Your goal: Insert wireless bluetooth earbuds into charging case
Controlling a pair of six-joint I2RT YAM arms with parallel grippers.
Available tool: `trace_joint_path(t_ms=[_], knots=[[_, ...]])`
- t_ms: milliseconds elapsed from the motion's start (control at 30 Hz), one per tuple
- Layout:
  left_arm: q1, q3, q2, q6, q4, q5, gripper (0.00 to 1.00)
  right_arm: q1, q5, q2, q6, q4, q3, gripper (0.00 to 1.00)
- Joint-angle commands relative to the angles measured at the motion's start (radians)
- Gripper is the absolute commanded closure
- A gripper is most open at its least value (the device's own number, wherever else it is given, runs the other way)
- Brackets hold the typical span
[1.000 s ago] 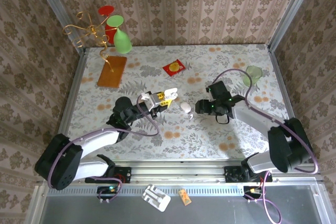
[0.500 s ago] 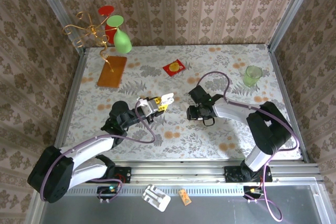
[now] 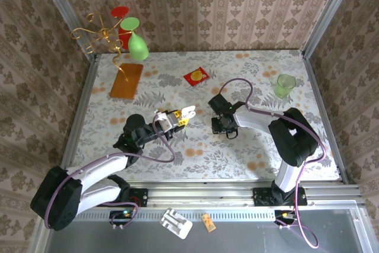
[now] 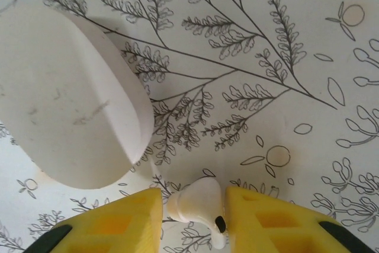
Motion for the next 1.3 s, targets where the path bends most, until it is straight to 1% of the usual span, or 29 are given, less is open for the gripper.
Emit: trace_joint_path(t_ms=[0, 67, 133, 167, 267, 333, 433, 533, 567, 633, 733, 833, 967, 1267], knots=[[-0.006, -0.012, -0.025, 0.023, 0.01, -0.007, 1.0, 0.005, 0.056, 0.014, -0.029, -0.067, 0.031, 0.67], [-0.007, -0.008, -0.023, 0.024, 0.009, -0.008, 1.0, 0.005, 0.067, 0.019, -0.047, -0.097, 0.035, 0.68], [-0.007, -0.006, -0.021, 0.024, 0.009, -0.007, 1.0, 0.006, 0.067, 0.022, -0.067, -0.103, 0.037, 0.71], [-0.007, -0.007, -0.02, 0.024, 0.009, -0.006, 1.0, 0.006, 0.064, 0.022, -0.083, -0.104, 0.038, 0.73], [-0.007, -0.006, -0.019, 0.023, 0.01, -0.005, 1.0, 0.005, 0.034, 0.021, -0.16, -0.106, 0.039, 0.73], [-0.007, -0.006, -0.022, 0.022, 0.007, -0.004, 1.0, 0.005, -0.005, 0.019, -0.224, -0.122, 0.048, 0.72], [-0.009, -0.006, -0.024, 0.022, 0.004, -0.001, 1.0, 0.005, -0.107, 0.014, -0.348, -0.155, 0.059, 0.7], [-0.009, -0.006, -0.022, 0.021, 0.002, -0.002, 1.0, 0.004, -0.138, -0.002, -0.403, -0.175, 0.062, 0.69], [-0.009, -0.005, -0.021, 0.02, 0.004, -0.002, 1.0, 0.002, -0.146, -0.008, -0.41, -0.177, 0.062, 0.67], [-0.01, -0.003, -0.02, 0.021, 0.003, -0.002, 1.0, -0.004, -0.167, -0.022, -0.408, -0.167, 0.056, 0.58], [-0.012, 0.001, -0.017, 0.02, 0.004, -0.003, 1.0, -0.013, -0.18, -0.052, -0.363, -0.137, 0.043, 0.57], [-0.012, 0.003, -0.015, 0.019, 0.002, -0.001, 1.0, -0.02, -0.151, -0.079, -0.301, -0.11, 0.025, 0.6], [-0.013, 0.003, -0.011, 0.021, -0.001, 0.0, 1.0, -0.034, -0.081, -0.097, -0.254, -0.117, 0.007, 0.66], [-0.014, 0.013, 0.017, 0.018, 0.016, 0.006, 1.0, -0.068, -0.073, -0.083, -0.237, -0.121, -0.016, 0.76]])
